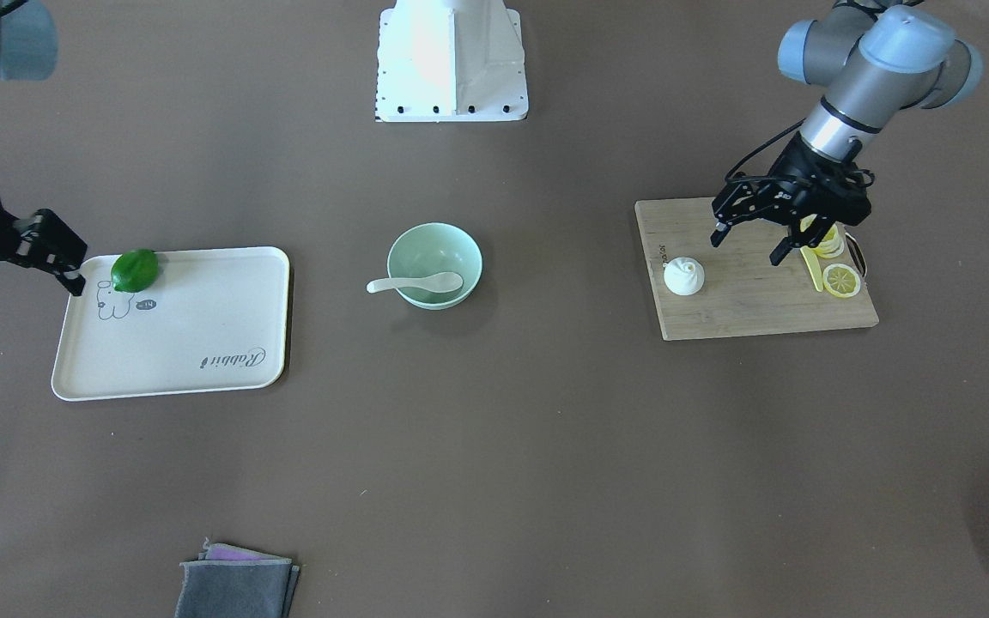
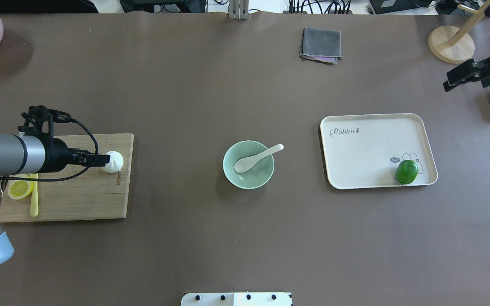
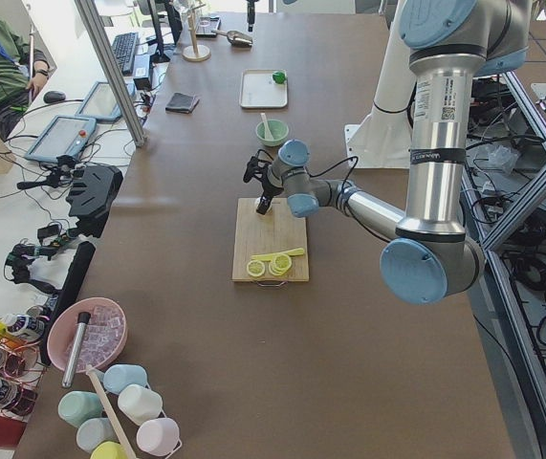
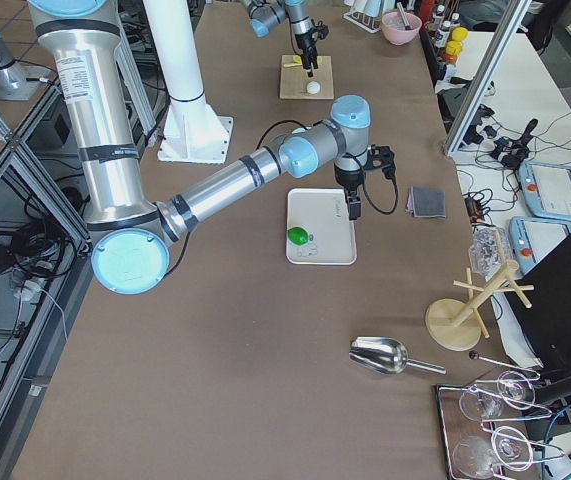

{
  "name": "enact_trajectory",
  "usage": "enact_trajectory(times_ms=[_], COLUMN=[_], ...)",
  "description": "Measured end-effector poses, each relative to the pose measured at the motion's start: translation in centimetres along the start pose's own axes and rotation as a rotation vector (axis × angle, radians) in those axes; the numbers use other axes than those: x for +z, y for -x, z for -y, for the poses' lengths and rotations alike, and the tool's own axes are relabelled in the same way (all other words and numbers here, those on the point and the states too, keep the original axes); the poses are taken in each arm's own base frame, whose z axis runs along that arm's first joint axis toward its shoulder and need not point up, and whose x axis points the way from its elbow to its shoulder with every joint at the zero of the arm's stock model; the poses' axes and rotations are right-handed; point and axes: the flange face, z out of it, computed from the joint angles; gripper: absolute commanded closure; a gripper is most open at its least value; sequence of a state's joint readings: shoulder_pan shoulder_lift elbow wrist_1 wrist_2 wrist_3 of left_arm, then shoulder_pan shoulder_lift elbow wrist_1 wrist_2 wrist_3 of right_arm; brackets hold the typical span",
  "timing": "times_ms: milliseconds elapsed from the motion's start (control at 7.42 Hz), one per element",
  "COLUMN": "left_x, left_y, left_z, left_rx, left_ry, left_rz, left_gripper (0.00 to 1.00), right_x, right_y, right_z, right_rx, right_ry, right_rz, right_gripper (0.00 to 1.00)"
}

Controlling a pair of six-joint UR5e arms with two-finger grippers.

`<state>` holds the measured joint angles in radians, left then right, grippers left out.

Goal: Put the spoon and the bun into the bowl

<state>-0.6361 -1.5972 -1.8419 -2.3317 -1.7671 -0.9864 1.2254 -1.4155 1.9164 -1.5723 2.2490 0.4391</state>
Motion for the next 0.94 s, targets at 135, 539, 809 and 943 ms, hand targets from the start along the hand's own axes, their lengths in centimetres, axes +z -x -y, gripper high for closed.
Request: enact_trajectory(times_ms=[135,539,809,943], left_x=[1.1,3.0,3.0,2.3], left_y=[-1.0,-1.9,-2.2,-2.9], left_z=[-0.6,-1.6,-1.6,-1.3], left_rx=[0.014,0.036,0.039,0.040], left_ry=[-0.010,-0.042,-0.053,-0.063], left_rz=[0.021,0.068,0.068,0.052], left_gripper=[0.29,0.88,1.00,1.00], right_x=[-0.1,-0.2,-0.4,-0.4], right_y=[-2.4,-4.7,-4.9,-4.9], right_z=[-0.7,-1.7,-1.7,-1.8], right_rx=[-0.019,-0.029,-0.027,-0.026], right_ry=[0.012,0.024,0.022,0.021], right_rz=[0.002,0.009,0.010,0.009], right_gripper=[0.00,0.00,0.00,0.00])
